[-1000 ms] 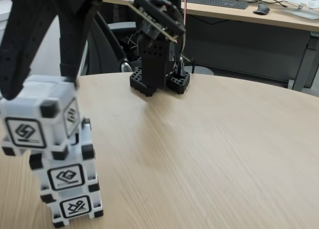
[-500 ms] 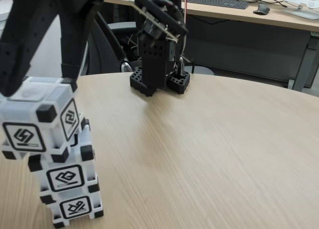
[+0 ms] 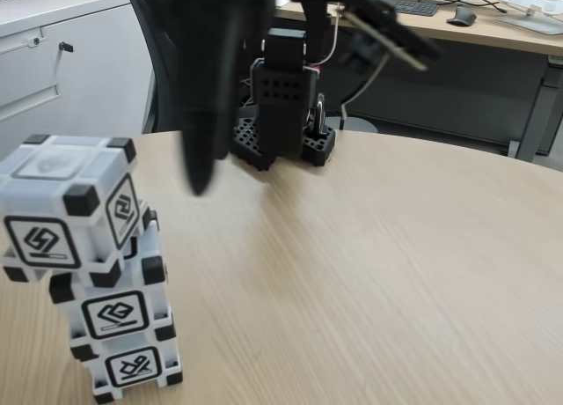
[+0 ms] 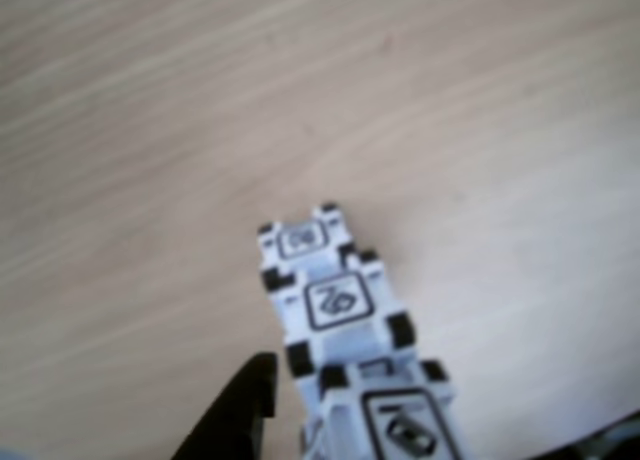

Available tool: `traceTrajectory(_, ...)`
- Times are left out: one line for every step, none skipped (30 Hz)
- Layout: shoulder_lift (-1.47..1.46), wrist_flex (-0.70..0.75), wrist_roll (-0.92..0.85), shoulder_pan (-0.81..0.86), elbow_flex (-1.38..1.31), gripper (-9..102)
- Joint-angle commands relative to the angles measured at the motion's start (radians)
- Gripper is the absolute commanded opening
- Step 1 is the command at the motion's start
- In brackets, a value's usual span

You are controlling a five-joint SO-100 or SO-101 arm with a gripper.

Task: Stack cubes from left to right.

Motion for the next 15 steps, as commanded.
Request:
traceTrajectory(0.023,0.014,-0.002,-0.043,-0.038,43)
traceTrajectory(0.023,0.014,-0.005,-0.052,-0.041,42)
traceTrajectory(0.023,0.014,-0.012,-0.064,-0.043,40)
traceTrajectory(0.023,0.012,-0.012,-0.081,-0.041,37)
traceTrajectory(0.023,0.011,-0.015,-0.106,-0.041,34)
traceTrajectory(0.025,0.014,-0.017,-0.133,-0.043,31)
traceTrajectory(0.026,0.014,-0.017,-0.161,-0.048,26)
traceTrajectory(0.026,0.014,-0.017,-0.186,-0.049,17)
traceTrajectory(0.026,0.014,-0.021,-0.207,-0.051,5)
traceTrajectory(0.028,0.014,-0.021,-0.215,-0.054,1)
traceTrajectory(0.028,0.014,-0.009,-0.212,-0.054,0)
traceTrajectory(0.034,0.014,-0.003,-0.21,-0.054,0)
traceTrajectory(0.051,0.014,-0.012,-0.21,-0.054,0)
traceTrajectory(0.071,0.014,-0.028,-0.21,-0.049,0)
traceTrajectory(0.092,0.014,-0.04,-0.21,-0.04,0)
